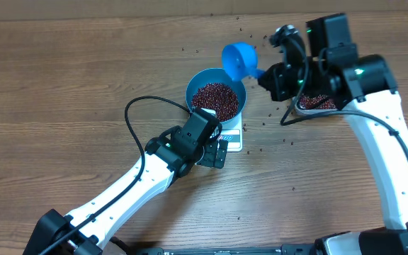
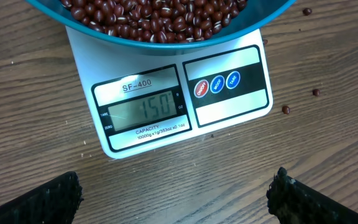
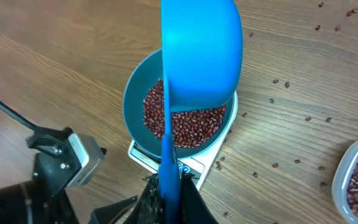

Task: Scoop item into bowl and weigh 150g on scale
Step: 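Lift the blue scoop away from the teal bowl toward the clear tub, then lower the blue scoop into the clear bean tub with the right gripper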

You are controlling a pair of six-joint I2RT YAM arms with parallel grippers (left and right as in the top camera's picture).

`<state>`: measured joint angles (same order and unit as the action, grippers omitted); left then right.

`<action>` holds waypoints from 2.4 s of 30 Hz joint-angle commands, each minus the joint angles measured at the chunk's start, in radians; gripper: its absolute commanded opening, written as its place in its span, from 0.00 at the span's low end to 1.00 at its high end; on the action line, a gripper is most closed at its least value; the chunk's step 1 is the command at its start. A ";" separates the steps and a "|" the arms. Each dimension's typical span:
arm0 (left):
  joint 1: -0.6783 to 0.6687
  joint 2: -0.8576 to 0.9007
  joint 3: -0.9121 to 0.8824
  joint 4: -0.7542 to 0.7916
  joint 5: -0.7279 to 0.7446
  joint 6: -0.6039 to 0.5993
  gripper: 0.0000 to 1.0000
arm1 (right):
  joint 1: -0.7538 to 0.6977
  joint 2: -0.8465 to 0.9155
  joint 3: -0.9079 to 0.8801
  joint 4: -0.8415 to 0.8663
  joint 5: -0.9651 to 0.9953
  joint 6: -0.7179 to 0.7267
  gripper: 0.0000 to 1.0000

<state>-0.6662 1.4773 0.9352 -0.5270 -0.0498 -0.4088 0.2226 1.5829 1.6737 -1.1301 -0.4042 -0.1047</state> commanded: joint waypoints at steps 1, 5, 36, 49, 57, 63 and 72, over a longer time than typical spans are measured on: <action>-0.001 0.000 -0.005 0.001 -0.005 0.020 1.00 | -0.047 -0.018 0.027 0.002 -0.116 0.003 0.04; -0.001 0.000 -0.005 0.001 -0.005 0.020 1.00 | -0.077 -0.018 0.027 -0.008 -0.118 0.003 0.04; -0.001 0.000 -0.005 0.005 -0.006 0.020 0.99 | -0.208 -0.018 0.027 -0.015 -0.269 0.030 0.04; -0.001 0.000 -0.005 0.005 -0.009 0.020 1.00 | -0.579 -0.018 0.027 -0.177 -0.163 0.029 0.04; -0.001 0.000 -0.005 0.005 -0.009 0.020 0.99 | -0.571 -0.018 -0.031 -0.195 0.049 0.030 0.04; -0.001 0.000 -0.005 0.005 -0.009 0.020 0.99 | -0.571 -0.016 -0.130 -0.118 0.044 0.030 0.05; -0.001 0.000 -0.005 0.005 -0.009 0.020 1.00 | -0.570 -0.016 -0.213 -0.027 -0.039 0.029 0.26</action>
<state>-0.6662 1.4773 0.9352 -0.5259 -0.0498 -0.4088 -0.3527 1.5826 1.4788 -1.1763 -0.3840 -0.0746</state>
